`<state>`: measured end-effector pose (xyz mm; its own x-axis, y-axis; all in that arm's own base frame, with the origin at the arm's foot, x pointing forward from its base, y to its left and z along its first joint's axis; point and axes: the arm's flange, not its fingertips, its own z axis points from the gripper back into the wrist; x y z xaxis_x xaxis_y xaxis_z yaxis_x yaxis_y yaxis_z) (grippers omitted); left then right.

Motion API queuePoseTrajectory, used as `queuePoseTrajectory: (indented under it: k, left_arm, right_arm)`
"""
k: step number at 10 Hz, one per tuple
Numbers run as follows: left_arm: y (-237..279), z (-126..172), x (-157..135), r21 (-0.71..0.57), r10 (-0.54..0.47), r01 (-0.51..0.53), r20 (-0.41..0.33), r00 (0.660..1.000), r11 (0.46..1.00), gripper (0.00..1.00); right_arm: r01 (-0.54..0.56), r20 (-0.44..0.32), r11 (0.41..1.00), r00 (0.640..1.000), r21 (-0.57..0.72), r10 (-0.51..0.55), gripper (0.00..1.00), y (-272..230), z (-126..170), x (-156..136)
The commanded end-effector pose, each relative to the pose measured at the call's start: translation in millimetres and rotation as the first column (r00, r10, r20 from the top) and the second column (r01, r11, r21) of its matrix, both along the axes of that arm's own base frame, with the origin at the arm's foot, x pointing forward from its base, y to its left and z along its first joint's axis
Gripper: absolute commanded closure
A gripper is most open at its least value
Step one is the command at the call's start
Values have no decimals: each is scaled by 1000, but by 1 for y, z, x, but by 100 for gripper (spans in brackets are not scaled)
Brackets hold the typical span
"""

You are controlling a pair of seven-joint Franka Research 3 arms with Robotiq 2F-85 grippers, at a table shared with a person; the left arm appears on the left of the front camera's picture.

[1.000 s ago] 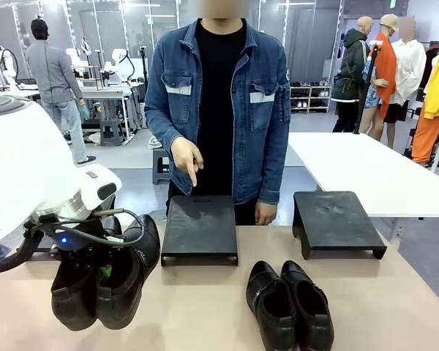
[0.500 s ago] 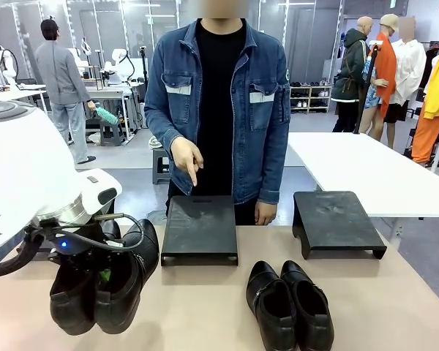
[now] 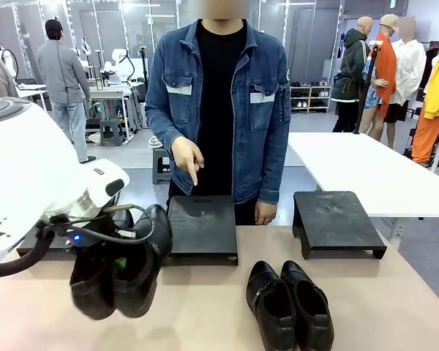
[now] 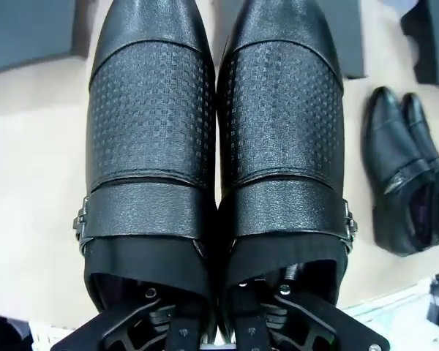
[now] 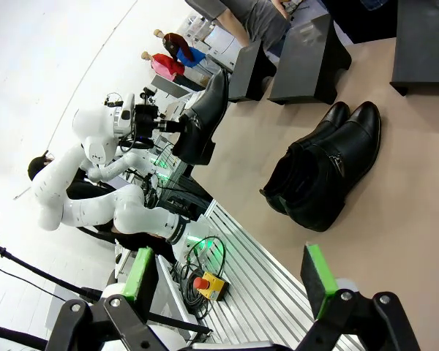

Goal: Place the shoes on the stand as instructed by the person.
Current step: Pick up one pair of Shoes and place it on the Shoes Stand indicated by the person.

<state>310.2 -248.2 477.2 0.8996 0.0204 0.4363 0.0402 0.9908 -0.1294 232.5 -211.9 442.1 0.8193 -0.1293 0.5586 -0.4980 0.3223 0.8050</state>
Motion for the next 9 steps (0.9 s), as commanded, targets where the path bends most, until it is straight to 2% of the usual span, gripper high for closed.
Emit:
queuePoseTrajectory:
  k: [1,3,6,9]
  left_arm:
    - [-32,8,37,-15,9,-8,78,997,1000,91]
    - [-67,24,73,-34,15,-11,124,992,999,91]
    - [-112,31,122,29,28,-34,183,983,999,91]
    - [-129,19,164,45,36,-45,184,982,998,91]
  right_arm:
    - [1,29,1000,1000,9,-2,0,-1,1,1]
    - [1,29,1000,1000,9,-2,0,-1,1,1]
    - [1,29,1000,1000,9,-2,0,-1,1,1]
    - [1,29,1000,1000,9,-2,0,-1,1,1]
